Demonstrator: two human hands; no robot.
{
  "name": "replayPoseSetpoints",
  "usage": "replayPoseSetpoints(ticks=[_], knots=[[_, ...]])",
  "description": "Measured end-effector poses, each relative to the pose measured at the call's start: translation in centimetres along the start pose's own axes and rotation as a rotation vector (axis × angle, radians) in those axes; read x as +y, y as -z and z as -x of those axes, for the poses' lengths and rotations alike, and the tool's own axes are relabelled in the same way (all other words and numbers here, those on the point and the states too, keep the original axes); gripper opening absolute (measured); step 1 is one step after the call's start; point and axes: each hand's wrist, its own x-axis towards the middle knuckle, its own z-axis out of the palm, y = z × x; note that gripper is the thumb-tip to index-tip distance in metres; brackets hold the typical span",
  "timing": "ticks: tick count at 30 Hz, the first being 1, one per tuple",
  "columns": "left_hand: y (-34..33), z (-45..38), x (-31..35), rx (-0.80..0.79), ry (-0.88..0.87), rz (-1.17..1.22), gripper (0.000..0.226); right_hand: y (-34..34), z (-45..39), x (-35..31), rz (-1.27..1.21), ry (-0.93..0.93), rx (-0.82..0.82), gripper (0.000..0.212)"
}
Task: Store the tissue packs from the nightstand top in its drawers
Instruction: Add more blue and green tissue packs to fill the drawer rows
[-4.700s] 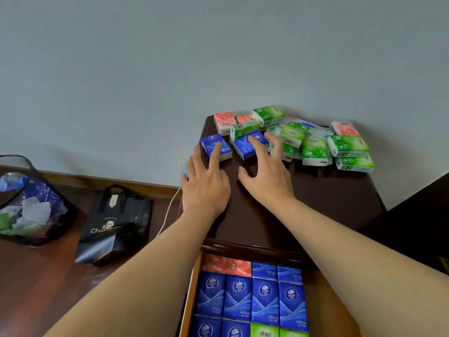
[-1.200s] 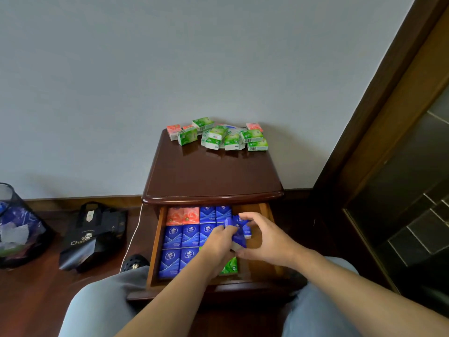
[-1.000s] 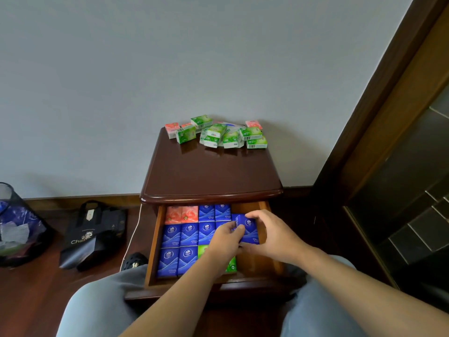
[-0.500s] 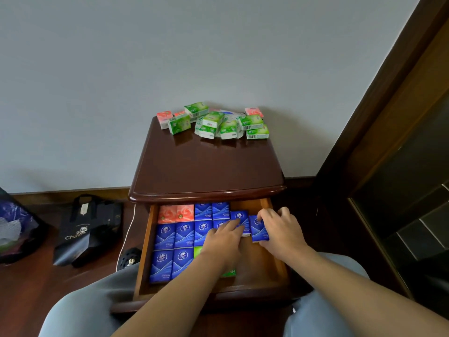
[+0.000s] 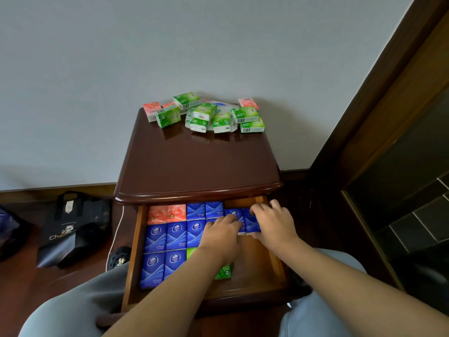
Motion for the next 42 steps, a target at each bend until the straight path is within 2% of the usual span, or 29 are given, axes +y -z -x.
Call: replayPoseSetpoints(ticks=[8,11,13,16,19,21,24,27,30,34,37,42], knots=[[0.1,0.4,0.1,-0.068,0.0,0.017,0.066,0.4,0.8,-0.5,-0.046,-0.021,-0.013,0.062],[0.4,1.0,0.3,-0.069,-0.006,0.046,0.058,1.0,1.3,-0.5,-0.071,-0.019,-0.005,0.068],[1.3,1.5,0.1,0.047,-0.013,0.067,0.045,2.0,1.8,-0.1,-0.076,0.006,0.091,0.058],[3.7,1.7,-0.7,0.387,-0.038,0.123,0.021,4.5,1.8,1.2,-0.115,0.067,0.318,0.031],[6.7,1.1,-2.0,0.645,-0.037,0.171,0.018,7.3,0.5,2.1,-0.185,0.063,0.458,0.031],[8.3,0.3,-3.0,0.717,0.009,0.166,0.018,8.9,-1.0,2.2,-0.272,0.052,0.505,0.033],[9.6,-1.4,-4.7,0.68,0.147,0.138,0.02,10.2,-3.8,1.5,-0.373,0.031,0.494,0.025],[9.1,-3.0,-6.5,0.45,0.296,0.109,0.055,10.4,-7.0,0.3,-0.479,-0.023,0.449,0.014],[8.0,-4.7,-7.9,0.3,0.329,0.018,0.073,10.6,-10.6,-0.8,-0.531,-0.111,0.396,0.03],[7.9,-6.5,-8.4,0.286,0.301,-0.026,0.076,11.3,-16.2,-1.3,-0.512,-0.258,0.443,0.052],[7.6,-6.9,-8.3,0.373,0.288,-0.11,0.075,11.6,-20.3,-1.6,-0.532,-0.415,0.462,0.068],[7.8,-6.8,-8.0,0.441,0.231,-0.171,0.081,11.0,-24.8,-2.1,-0.56,-0.553,0.472,0.07]])
